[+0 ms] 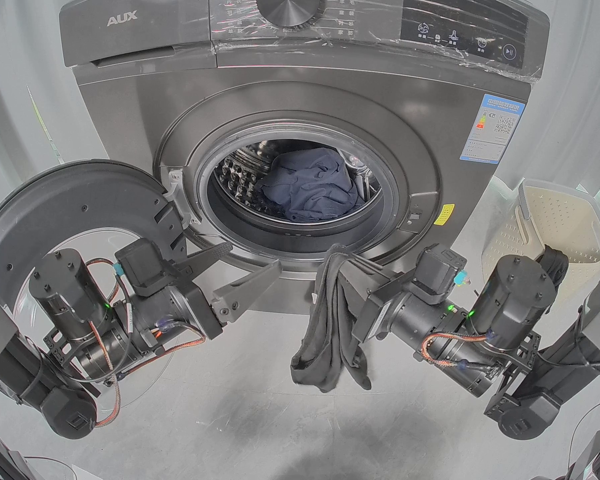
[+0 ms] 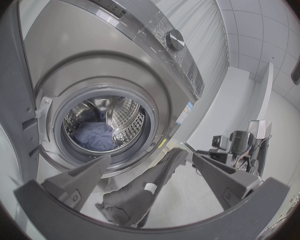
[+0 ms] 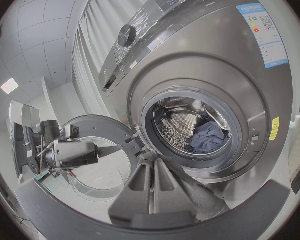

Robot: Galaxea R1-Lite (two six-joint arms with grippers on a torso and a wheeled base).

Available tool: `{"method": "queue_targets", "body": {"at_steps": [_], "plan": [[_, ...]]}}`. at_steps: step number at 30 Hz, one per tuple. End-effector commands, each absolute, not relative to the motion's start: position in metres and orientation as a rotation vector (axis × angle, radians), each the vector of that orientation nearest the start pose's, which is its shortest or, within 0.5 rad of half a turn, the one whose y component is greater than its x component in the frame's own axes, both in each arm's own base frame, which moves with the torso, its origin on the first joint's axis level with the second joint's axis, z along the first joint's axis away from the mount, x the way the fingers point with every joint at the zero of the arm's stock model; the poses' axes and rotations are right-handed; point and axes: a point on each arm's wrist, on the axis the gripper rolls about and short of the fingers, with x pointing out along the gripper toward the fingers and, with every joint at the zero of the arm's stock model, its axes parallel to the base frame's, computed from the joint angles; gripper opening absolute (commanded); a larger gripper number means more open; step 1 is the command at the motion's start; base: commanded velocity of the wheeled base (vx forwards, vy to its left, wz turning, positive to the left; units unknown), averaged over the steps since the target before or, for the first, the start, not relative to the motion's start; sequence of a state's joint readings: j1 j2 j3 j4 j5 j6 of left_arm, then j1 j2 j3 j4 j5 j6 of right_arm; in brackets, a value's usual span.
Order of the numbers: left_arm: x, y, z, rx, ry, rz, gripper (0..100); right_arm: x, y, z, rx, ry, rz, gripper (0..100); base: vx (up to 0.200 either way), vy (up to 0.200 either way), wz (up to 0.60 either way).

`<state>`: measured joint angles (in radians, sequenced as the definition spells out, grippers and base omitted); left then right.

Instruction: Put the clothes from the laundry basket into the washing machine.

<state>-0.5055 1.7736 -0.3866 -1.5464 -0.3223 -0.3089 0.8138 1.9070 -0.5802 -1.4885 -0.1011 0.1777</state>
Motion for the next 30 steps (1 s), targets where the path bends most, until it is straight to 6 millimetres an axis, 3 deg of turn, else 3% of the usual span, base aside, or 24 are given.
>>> {"method": "queue_targets", "body": {"at_steps": [1, 6, 12, 25, 30], "plan": [[0.233, -0.137, 0.138, -0.295, 0.023, -0.836, 100, 0.212, 0.221, 0.158, 0.255, -0.109, 0.726, 0, 0.0, 0.0, 0.0], [0.235, -0.138, 0.122, -0.28, 0.081, -0.827, 100, 0.202, 0.207, 0.167, 0.264, -0.127, 0.718, 0, 0.0, 0.0, 0.0], [0.23, -0.138, 0.11, -0.246, 0.129, -0.83, 100, 0.207, 0.196, 0.171, 0.266, -0.143, 0.683, 0, 0.0, 0.0, 0.0], [0.223, -0.139, 0.089, -0.155, 0.197, -0.845, 100, 0.212, 0.198, 0.18, 0.282, -0.177, 0.678, 0, 0.0, 0.0, 0.0], [0.225, -0.142, 0.071, -0.092, 0.245, -0.851, 100, 0.215, 0.199, 0.182, 0.287, -0.189, 0.676, 0, 0.0, 0.0, 0.0]]}}
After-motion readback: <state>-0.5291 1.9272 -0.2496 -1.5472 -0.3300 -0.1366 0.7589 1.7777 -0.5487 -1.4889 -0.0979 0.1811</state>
